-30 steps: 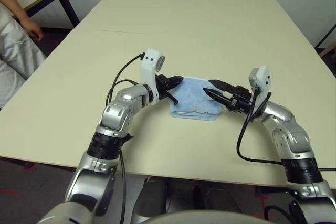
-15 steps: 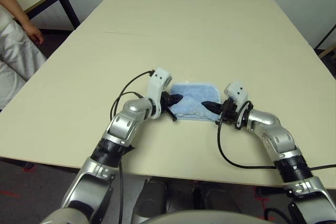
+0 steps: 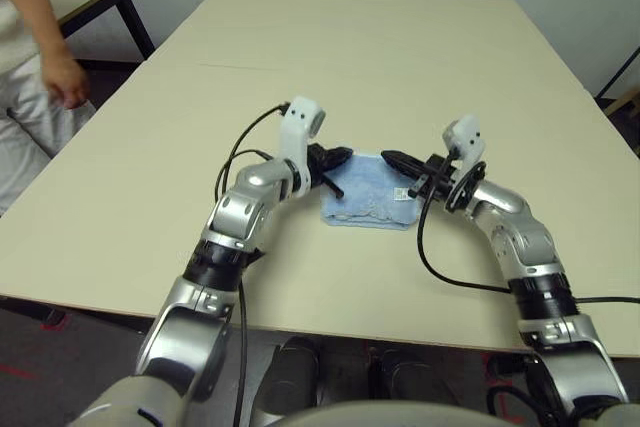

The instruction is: Fold the towel and set it aside.

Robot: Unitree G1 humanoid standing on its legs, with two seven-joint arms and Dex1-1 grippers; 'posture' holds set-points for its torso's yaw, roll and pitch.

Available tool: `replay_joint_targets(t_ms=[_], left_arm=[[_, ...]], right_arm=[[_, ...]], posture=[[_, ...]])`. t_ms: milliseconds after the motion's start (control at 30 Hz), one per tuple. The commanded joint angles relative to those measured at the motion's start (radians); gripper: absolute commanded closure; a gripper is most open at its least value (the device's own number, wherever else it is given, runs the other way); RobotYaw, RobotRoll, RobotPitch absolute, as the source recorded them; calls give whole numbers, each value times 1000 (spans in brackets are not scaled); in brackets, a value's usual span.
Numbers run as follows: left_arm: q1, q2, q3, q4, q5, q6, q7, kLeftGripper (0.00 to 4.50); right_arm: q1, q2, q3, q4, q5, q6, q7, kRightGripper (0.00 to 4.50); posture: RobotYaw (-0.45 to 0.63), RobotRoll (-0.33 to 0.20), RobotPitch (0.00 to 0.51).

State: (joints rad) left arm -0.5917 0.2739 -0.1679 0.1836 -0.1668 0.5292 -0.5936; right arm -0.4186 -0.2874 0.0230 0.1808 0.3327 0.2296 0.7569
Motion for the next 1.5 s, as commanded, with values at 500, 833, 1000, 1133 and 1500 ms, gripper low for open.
replay_joint_targets(t_ms=[500, 833, 1000, 1133, 1500], left_arm=[[29, -59, 18, 222, 57, -114, 61, 4500], [37, 29, 99, 70, -45, -184, -97, 3269], [66, 150, 154, 7, -101, -271, -241, 1403], [127, 233, 195, -29, -181, -332, -409, 23], [201, 384, 219, -46, -321, -306, -721, 23]], right_arm=[[-33, 55, -10, 360, -92, -154, -38, 4475], [-11, -23, -87, 71, 71, 143, -8, 3192], [-47, -119, -173, -101, 192, 583, -150, 1274], [-146, -162, -267, -86, 296, 973, -233, 0], [-275, -10, -392, 60, 260, 1385, -422, 0]], posture=[[127, 0, 56], [126, 0, 65], [125, 0, 68], [127, 0, 70], [147, 0, 71]])
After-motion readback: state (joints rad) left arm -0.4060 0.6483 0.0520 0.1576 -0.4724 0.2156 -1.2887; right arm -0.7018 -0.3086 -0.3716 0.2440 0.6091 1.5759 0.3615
